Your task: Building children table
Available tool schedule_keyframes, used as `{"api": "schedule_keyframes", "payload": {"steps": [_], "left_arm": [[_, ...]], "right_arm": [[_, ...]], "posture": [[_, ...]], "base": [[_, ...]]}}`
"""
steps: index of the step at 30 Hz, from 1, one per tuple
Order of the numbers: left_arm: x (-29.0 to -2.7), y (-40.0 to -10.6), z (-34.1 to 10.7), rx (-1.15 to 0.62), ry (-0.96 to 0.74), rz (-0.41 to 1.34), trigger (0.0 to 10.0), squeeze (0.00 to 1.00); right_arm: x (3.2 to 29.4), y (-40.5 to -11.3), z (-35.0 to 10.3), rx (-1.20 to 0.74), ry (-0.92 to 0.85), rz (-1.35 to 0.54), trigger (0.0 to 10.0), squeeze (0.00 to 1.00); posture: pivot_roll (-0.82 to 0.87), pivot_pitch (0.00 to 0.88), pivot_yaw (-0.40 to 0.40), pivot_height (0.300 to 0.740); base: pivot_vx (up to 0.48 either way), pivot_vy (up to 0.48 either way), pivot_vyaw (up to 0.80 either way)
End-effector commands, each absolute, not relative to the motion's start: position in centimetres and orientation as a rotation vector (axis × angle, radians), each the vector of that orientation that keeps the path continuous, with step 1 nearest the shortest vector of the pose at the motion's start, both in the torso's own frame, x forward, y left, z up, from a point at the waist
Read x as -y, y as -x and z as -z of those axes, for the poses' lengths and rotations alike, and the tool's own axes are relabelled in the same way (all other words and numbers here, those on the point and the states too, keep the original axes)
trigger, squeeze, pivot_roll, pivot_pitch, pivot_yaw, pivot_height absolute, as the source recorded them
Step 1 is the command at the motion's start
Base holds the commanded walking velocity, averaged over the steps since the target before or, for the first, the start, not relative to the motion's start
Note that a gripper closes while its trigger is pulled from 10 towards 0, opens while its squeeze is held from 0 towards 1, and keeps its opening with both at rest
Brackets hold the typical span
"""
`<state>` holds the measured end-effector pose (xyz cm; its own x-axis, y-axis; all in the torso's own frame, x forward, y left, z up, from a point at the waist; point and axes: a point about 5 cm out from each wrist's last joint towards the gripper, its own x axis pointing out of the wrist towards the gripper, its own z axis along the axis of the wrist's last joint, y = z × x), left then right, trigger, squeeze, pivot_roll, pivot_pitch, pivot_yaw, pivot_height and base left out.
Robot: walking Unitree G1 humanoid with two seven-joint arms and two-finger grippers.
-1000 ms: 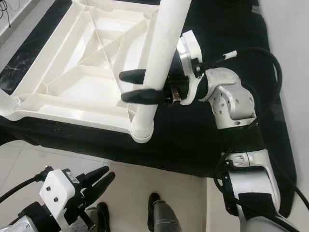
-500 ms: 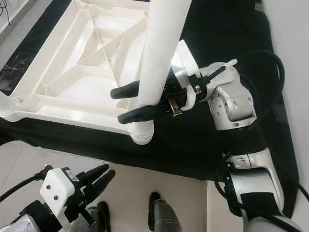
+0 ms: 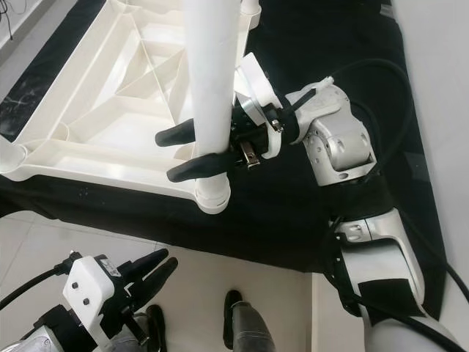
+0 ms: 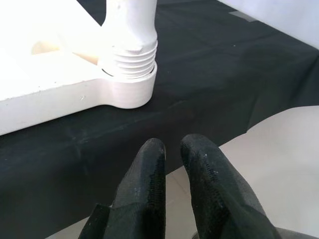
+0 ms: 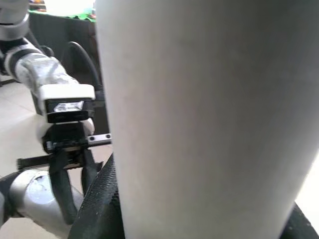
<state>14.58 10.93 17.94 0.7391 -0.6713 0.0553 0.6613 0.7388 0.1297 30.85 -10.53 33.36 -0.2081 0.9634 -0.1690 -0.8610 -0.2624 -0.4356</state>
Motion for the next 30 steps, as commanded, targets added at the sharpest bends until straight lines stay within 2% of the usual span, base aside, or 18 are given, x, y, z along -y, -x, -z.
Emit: {"api": "schedule_keyframes", "payload": {"steps": [1, 3, 4, 5, 26, 30], "left_arm": [[-10.7, -14.4, -17.6, 0.090, -0.081, 0.741, 10.0, 0.00], [-10.7, -14.4, -17.6, 0.090, -0.081, 0.741, 10.0, 0.00], [-10.7, -14.4, -17.5, 0.094, -0.078, 0.742, 10.0, 0.00], [-10.7, -14.4, -17.5, 0.095, -0.077, 0.742, 10.0, 0.00], [-10.6, -14.6, -17.5, 0.100, -0.071, 0.746, 10.0, 0.00], [-10.6, -14.7, -17.4, 0.101, -0.068, 0.747, 10.0, 0.00]], "right_arm": [[10.6, -32.3, -30.7, 0.127, 0.431, -1.687, 10.0, 0.00], [10.6, -32.3, -30.7, 0.127, 0.431, -1.687, 10.0, 0.00], [10.4, -33.3, -30.4, 0.109, 0.398, -1.585, 10.0, 0.00], [10.4, -33.5, -30.3, 0.103, 0.394, -1.559, 10.0, 0.00], [11.2, -35.0, -29.3, 0.069, 0.295, -1.297, 10.0, 0.00], [11.8, -35.2, -28.7, 0.055, 0.268, -1.144, 10.0, 0.00]], "posture": [[0.05, 0.396, -0.044, 0.740], [0.05, 0.396, -0.044, 0.740], [0.05, 0.396, -0.046, 0.740], [0.05, 0.396, -0.046, 0.740], [0.04, 0.400, -0.045, 0.740], [0.04, 0.398, -0.045, 0.740]], "base": [[0.000, 0.000, 0.00], [0.000, 0.000, 0.00], [0.000, 0.000, 0.00], [0.000, 0.000, 0.00], [0.000, 0.000, 0.00], [0.000, 0.000, 0.00]]}}
